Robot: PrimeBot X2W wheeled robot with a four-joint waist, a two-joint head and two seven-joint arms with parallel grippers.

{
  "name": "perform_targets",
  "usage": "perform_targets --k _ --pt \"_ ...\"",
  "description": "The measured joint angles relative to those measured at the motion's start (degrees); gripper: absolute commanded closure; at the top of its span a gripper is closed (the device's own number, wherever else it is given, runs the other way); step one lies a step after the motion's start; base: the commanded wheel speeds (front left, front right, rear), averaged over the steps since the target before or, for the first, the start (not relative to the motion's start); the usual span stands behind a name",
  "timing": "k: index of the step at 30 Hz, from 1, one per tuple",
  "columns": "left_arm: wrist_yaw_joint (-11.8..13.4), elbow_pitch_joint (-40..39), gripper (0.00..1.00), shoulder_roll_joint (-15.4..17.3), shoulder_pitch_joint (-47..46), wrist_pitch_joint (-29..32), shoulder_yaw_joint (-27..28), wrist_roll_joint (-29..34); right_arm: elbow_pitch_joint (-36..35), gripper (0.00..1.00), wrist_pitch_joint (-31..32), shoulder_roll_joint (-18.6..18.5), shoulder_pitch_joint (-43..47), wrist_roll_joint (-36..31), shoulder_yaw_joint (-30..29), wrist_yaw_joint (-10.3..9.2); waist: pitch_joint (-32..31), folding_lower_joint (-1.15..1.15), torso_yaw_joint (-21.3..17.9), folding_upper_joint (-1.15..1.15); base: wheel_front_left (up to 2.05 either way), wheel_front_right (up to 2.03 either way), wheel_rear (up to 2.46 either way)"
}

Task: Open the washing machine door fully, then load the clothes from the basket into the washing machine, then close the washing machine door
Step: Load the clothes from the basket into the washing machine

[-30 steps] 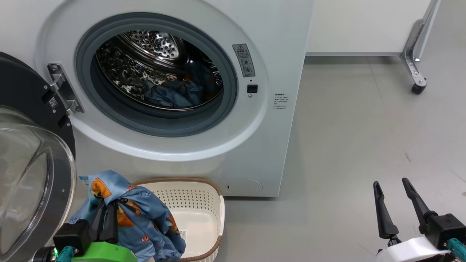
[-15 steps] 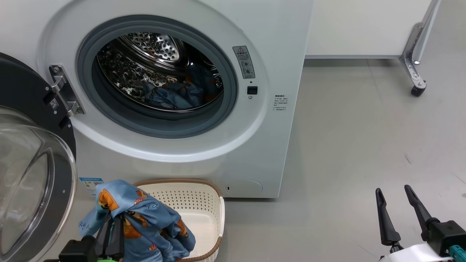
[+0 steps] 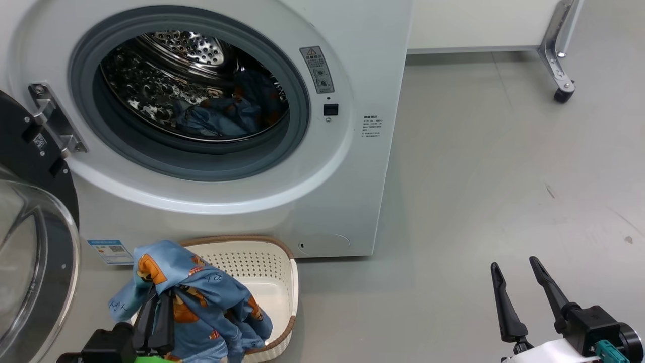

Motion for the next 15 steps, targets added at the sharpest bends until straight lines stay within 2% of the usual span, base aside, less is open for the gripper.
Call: perform_targets --k 6,15 --pt "0.55 -0.60 1.00 0.05 -2.27 1.46 0.54 0.01 -0.76 0.00 0.00 0.33 -1.67 0.00 0.79 0.00 3.23 0.00 -1.89 0.00 0.00 0.00 0.00" --pt "1.87 -1.42 1.00 2.49 -12.60 4.10 4.23 0.10 -1.42 0.00 0.00 1.02 -6.90 0.15 2.82 0.00 9.27 0.00 -5.83 0.00 0.00 0.00 0.00"
